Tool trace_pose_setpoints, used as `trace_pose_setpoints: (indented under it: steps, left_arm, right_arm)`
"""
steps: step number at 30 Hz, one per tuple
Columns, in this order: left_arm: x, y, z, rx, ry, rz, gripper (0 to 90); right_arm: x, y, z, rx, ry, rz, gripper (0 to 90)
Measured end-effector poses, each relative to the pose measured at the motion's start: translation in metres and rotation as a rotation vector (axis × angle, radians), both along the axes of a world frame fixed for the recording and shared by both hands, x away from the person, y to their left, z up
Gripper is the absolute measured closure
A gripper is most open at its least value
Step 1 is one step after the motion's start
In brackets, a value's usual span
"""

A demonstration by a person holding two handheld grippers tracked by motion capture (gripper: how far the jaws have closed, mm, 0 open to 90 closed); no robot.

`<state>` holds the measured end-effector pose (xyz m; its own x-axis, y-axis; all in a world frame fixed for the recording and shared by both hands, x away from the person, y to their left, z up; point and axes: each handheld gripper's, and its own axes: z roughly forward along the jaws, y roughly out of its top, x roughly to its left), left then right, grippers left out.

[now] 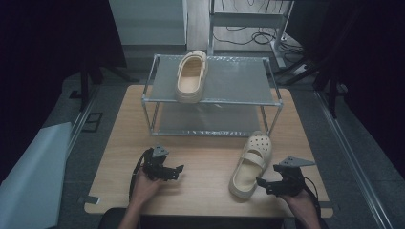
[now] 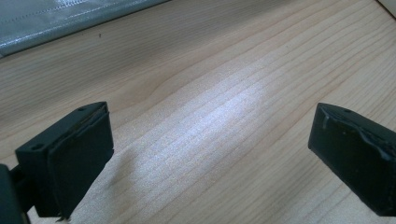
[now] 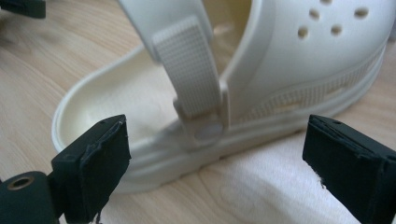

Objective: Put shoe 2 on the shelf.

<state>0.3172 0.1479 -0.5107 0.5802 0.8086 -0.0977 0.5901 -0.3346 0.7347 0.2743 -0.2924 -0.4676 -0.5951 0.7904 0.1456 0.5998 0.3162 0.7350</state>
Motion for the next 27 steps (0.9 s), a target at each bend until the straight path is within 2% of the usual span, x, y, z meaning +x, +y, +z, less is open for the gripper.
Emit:
trace_pose_setpoints:
  steps: [8,13,15,18,21,27]
  left_arm:
    - [0.001,-0.001,-0.001,0.002,0.008,-0.006,0.4]
    - [0.001,-0.003,-0.001,0.003,0.007,-0.007,0.4]
    - [0.001,-0.003,-0.001,0.004,0.007,-0.006,0.4]
    - [0.001,-0.002,-0.001,0.004,0.007,-0.006,0.4]
    - [0.002,-0.002,-0.001,0.001,0.008,-0.005,0.5]
    - [0.001,-0.003,-0.001,0.003,0.006,-0.006,0.6]
  right_arm:
    - [0.010,-0.005,0.012,0.011,-0.020,-0.018,7.9]
    - [0.027,-0.017,0.012,0.024,0.009,-0.094,9.3]
    - [0.029,-0.019,0.011,0.019,0.010,-0.109,9.5]
    - [0.036,-0.023,0.011,0.042,0.029,-0.123,7.1]
    - [0.038,-0.018,0.011,0.039,0.043,-0.128,7.5]
    - [0.041,-0.005,0.001,-0.009,0.093,-0.121,7.5]
